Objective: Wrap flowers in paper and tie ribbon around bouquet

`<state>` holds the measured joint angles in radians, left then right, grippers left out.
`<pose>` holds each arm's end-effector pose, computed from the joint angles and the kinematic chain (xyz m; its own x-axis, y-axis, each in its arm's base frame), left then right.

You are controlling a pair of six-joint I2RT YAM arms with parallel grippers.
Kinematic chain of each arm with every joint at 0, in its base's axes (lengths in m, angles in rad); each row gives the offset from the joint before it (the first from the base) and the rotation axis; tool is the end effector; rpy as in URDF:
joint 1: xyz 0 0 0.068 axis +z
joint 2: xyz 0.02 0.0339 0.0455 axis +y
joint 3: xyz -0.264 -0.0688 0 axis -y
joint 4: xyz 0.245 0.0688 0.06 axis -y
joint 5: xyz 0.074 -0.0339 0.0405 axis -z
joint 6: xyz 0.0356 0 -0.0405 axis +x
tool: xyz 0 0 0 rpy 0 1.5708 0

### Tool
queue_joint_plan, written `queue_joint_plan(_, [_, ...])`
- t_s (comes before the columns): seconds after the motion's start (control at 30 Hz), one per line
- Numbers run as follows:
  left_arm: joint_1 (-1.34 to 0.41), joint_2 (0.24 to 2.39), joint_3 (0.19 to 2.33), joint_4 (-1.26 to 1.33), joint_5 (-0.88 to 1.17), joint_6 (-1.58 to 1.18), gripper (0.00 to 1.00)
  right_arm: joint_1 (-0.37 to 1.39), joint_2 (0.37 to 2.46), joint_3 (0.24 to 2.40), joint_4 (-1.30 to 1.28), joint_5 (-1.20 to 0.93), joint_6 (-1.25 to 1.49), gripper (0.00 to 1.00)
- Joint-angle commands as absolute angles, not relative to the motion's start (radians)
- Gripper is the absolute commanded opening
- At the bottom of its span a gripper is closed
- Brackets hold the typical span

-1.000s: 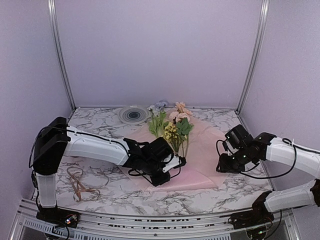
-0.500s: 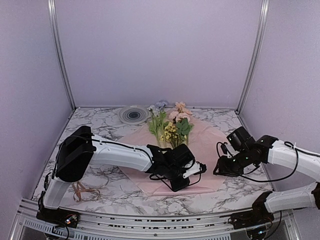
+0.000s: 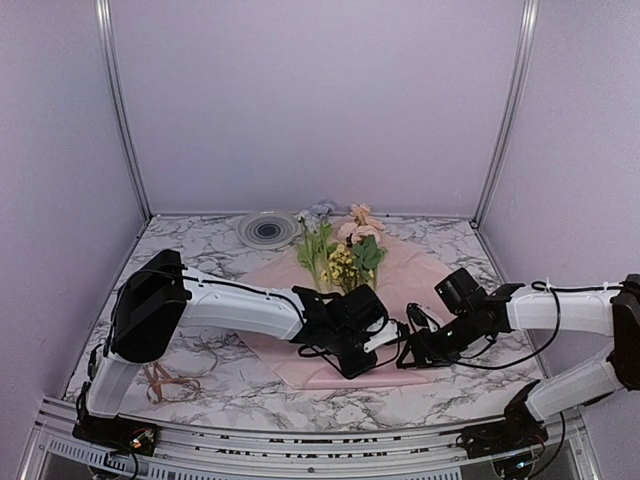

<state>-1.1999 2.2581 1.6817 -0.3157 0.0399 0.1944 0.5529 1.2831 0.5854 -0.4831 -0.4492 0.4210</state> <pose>0.1779 -0.4613 0.1491 -0.0952 0.7773 -0.6219 0.9771 0.1923 0.0908 0.1721 0.1243 0.1571 -0.9691 -0.1655 -0.1828 -0.2383 0.8190 0.5219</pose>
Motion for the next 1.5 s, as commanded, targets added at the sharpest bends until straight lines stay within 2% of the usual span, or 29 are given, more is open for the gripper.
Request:
queue_joint_plan(0.0, [-1.198,2.237,1.662,-0.323,0.034,0.202,0.17,0.535,1.336,0.643,-0.476,-0.474,0.343,0.6])
queue_joint_plan(0.17, [-1.191,2.235,1.65,-0.306,0.046,0.194,0.17,0.532,1.361,0.62,-0.469,-0.611,0.346,0.53])
queue_joint_plan(0.33, [-1.183,2.221,1.619,-0.28,0.045,0.174,0.17,0.522,1.348,0.588,-0.447,-0.713,0.358,0.51])
queue_joint_plan(0.53, [-1.178,2.198,1.568,-0.185,0.05,0.129,0.17,0.519,1.345,0.565,-0.427,-0.71,0.354,0.48])
queue_joint_plan(0.63, [-1.171,2.187,1.555,-0.161,0.066,0.111,0.18,0.519,1.34,0.547,-0.398,-0.651,0.367,0.43])
queue_joint_plan(1.33, [-1.141,2.128,1.476,-0.057,0.076,0.082,0.2,0.516,1.398,0.489,-0.182,-0.883,0.404,0.0])
queue_joint_plan(1.4, [-1.14,2.115,1.471,-0.058,0.077,0.079,0.2,0.516,1.405,0.49,-0.182,-0.884,0.4,0.0])
queue_joint_plan(1.47, [-1.139,2.092,1.463,-0.055,0.08,0.08,0.25,0.513,1.41,0.495,-0.183,-0.878,0.395,0.0])
